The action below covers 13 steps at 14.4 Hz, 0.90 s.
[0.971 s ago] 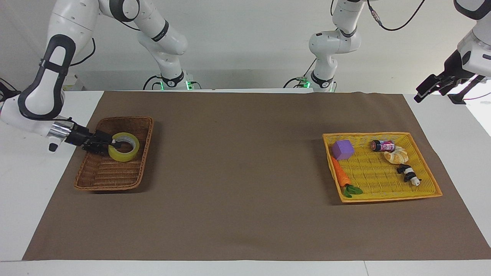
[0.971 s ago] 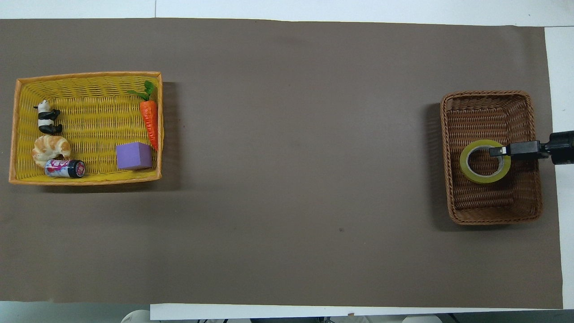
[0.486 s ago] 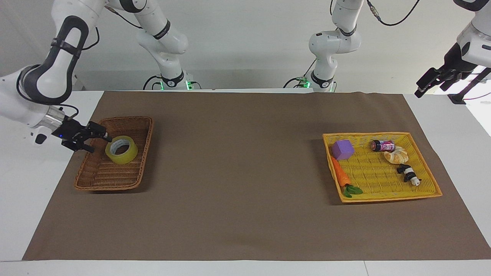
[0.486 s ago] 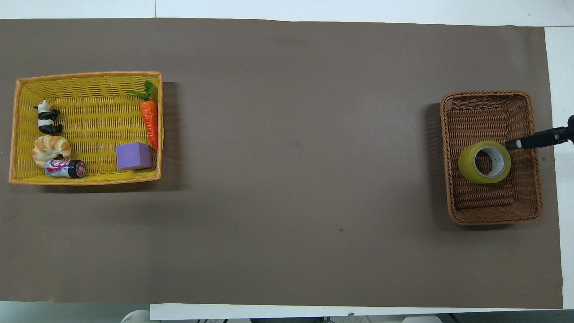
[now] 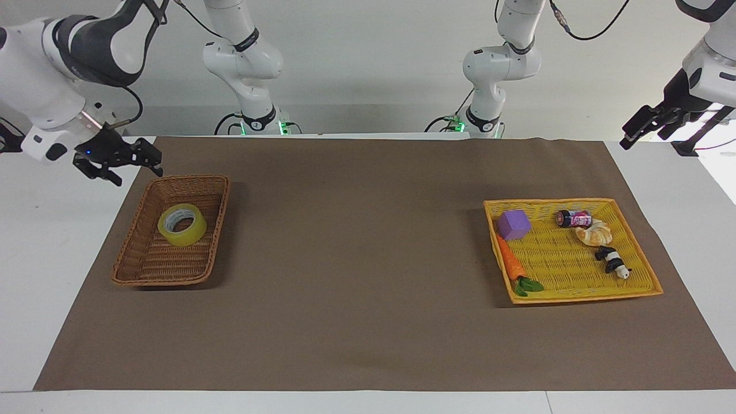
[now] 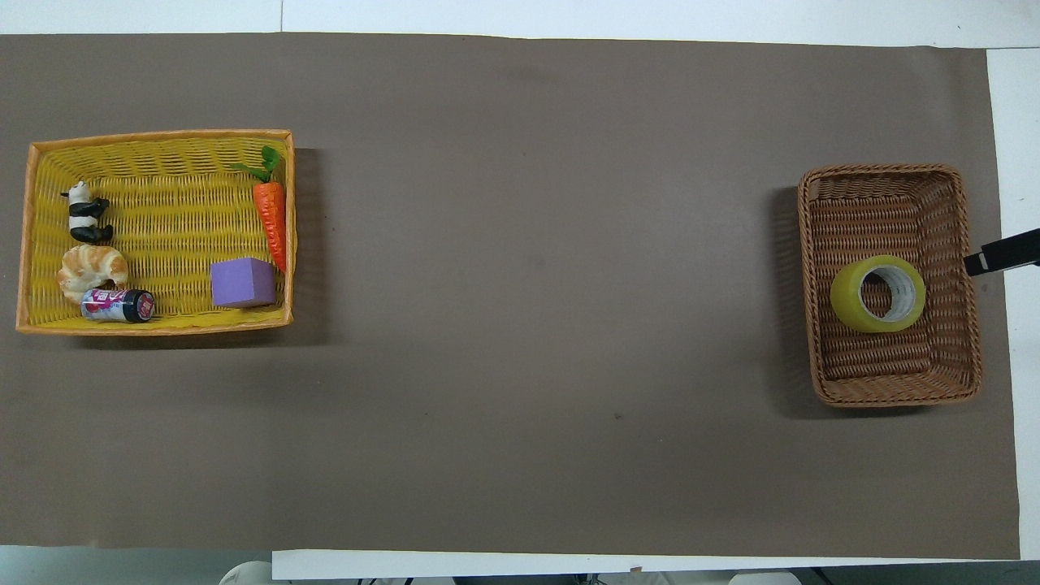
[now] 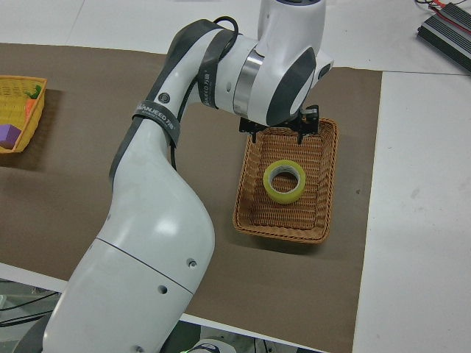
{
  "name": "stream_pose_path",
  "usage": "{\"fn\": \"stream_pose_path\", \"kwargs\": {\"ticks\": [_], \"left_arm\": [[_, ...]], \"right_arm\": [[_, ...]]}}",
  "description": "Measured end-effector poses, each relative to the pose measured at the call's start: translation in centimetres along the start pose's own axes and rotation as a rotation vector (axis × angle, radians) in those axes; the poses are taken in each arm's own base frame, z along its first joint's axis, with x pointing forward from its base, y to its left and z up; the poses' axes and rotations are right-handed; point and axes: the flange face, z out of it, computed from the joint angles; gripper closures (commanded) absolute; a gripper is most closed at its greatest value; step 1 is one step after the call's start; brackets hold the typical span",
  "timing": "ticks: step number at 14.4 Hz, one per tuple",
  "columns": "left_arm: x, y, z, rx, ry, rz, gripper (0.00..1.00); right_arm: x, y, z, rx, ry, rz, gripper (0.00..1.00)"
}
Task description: Move tape to another basket
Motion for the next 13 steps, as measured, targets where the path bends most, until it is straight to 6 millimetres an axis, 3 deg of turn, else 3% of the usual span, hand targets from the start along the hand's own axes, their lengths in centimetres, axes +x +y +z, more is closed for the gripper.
{"fn": "stream_pose_path", "kwargs": {"ticks": [4,8,13], "left_arm": [[0.0,0.0,0.1,0.0,-0.001,0.0,0.0],[0.0,0.0,0.1,0.0,-0.001,0.0,0.0],[0.0,0.0,0.1,0.0,-0.001,0.0,0.0]], "right_arm": [[-0.8,-5.1,-3.6,-0.075,-0.007,0.034,0.0],[-1.0,-5.5,-5.3,-0.076,0.017,0.034,0.0],[-1.1,-4.8,-5.0,-0.072,0.01,0.052,0.0]]}}
